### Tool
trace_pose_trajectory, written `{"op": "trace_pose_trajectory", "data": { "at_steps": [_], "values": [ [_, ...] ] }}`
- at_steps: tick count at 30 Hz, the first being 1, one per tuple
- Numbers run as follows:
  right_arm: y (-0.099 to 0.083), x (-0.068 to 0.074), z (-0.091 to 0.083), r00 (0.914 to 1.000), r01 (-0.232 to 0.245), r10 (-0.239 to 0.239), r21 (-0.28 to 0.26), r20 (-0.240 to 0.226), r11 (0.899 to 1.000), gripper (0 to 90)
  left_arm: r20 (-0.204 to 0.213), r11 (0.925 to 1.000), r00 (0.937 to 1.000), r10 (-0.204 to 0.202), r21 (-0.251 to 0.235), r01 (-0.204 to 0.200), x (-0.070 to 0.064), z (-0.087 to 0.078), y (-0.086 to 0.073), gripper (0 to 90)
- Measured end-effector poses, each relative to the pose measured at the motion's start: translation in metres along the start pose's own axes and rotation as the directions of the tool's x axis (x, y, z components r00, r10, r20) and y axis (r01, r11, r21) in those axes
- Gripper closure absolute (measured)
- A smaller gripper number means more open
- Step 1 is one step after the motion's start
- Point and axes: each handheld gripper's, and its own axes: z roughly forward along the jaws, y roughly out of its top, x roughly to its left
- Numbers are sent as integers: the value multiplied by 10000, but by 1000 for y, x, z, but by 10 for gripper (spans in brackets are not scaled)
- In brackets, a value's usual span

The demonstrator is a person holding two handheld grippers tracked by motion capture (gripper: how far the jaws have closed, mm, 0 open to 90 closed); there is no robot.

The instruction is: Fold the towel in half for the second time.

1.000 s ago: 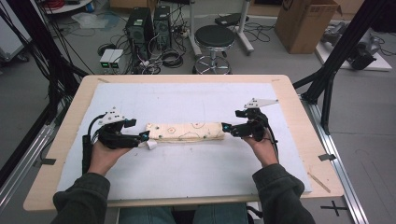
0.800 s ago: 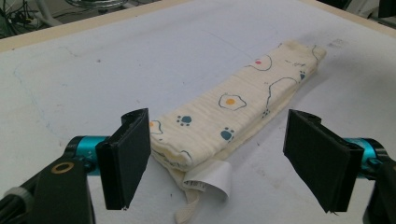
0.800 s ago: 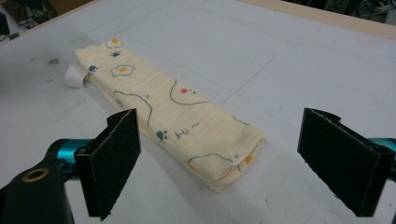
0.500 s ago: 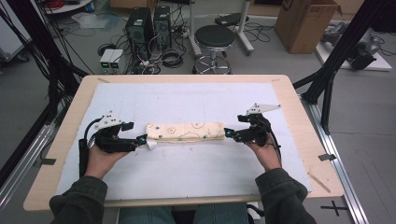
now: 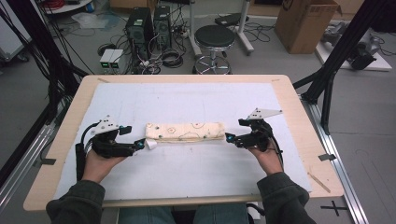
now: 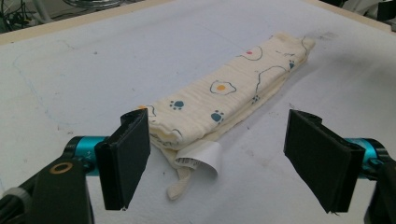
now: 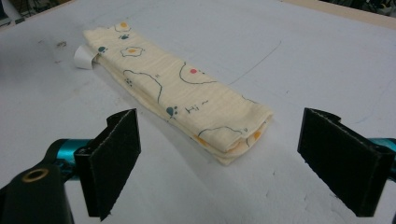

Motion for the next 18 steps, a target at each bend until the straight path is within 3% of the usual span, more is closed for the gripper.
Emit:
{"op": "trace_pose_trajectory", "data": {
  "at_steps": [18],
  "values": [
    [-18, 3, -10, 10000, 25, -25, -20, 22, 10000, 125, -44, 10000, 10000, 2, 79, -2, -4, -7, -13, 224]
  ]
}}
